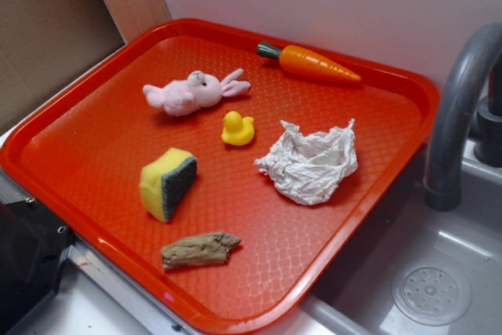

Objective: Grab the white paper.

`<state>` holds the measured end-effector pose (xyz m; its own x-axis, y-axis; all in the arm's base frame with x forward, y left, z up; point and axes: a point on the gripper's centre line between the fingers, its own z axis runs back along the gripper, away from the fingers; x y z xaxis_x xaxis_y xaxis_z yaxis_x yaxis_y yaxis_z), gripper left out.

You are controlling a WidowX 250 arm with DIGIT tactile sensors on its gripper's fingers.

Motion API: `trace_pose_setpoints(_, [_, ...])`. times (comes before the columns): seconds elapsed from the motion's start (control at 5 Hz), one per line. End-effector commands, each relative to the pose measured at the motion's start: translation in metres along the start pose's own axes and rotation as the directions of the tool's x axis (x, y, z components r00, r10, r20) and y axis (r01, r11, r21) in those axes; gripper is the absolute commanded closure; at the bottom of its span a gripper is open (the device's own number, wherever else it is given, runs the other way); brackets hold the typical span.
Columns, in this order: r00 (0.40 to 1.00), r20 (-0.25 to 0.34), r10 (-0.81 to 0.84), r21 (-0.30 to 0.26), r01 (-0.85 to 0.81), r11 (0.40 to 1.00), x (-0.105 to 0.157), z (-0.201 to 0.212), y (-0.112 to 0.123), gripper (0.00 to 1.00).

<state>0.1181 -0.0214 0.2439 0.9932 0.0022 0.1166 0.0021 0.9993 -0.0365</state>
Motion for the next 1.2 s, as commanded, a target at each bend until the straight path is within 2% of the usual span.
trace_pose_setpoints(0.0, [1.000, 0.000, 0.000, 0.000, 0.000, 1.000, 0.000, 0.000, 0.000, 0.00])
trace_pose_setpoints(0.2, [0.968, -0.049, -0.246, -0.020, 0.246, 0.969, 0.032, 0.003, -0.011, 0.00])
trace_pose_setpoints(0.4, [0.870, -0.094, -0.483, 0.065, 0.490, 0.869, 0.066, -0.007, -0.033, 0.00])
trace_pose_setpoints(0.6, [0.718, -0.136, -0.683, 0.133, 0.696, 0.706, 0.092, -0.031, -0.073, 0.00])
trace_pose_setpoints(0.8, [0.511, -0.231, -0.828, 0.164, 0.859, 0.484, 0.105, -0.078, -0.114, 0.00])
trace_pose_setpoints(1.0, [0.344, -0.269, -0.900, 0.081, 0.939, 0.335, 0.104, -0.124, -0.135, 0.00])
